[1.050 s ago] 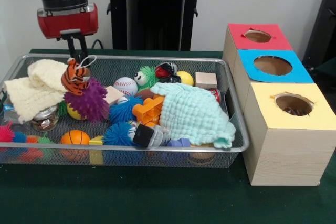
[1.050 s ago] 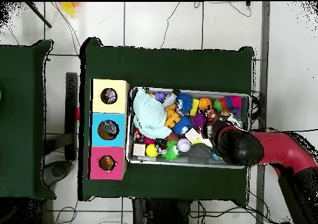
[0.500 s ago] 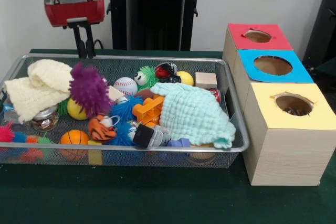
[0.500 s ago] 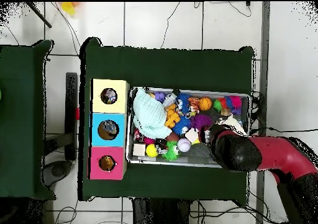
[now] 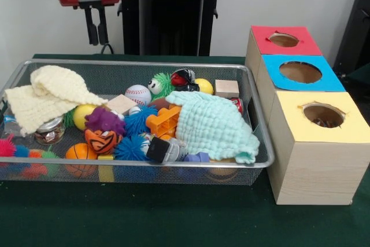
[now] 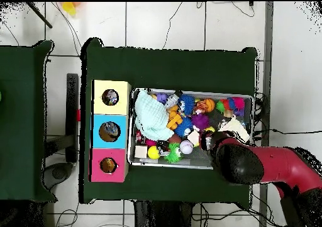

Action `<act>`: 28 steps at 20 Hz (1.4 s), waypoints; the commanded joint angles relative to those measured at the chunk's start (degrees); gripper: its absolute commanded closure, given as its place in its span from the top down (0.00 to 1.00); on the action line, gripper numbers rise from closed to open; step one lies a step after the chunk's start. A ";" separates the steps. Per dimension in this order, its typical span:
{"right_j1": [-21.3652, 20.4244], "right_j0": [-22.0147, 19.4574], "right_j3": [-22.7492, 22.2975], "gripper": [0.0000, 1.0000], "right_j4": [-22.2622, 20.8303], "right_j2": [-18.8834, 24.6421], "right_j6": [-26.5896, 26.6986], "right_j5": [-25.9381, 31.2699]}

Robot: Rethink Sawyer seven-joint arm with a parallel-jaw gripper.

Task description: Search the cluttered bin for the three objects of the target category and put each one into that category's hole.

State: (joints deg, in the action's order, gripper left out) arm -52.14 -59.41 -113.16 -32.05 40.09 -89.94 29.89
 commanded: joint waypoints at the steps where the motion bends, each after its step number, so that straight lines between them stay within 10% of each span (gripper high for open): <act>1: -0.66 1.22 -4.37 0.00 1.50 -2.87 -7.49 -4.96; 7: 1.40 3.54 -3.25 0.00 0.01 -5.68 -6.87 -4.84; 8: 1.32 4.85 -2.37 1.00 -0.84 -7.16 -5.88 -3.51; 28: 9.73 10.38 15.70 1.00 -0.44 -10.71 2.21 6.22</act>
State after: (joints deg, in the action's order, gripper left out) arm -47.47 -50.06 -108.83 -32.94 30.06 -89.94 28.04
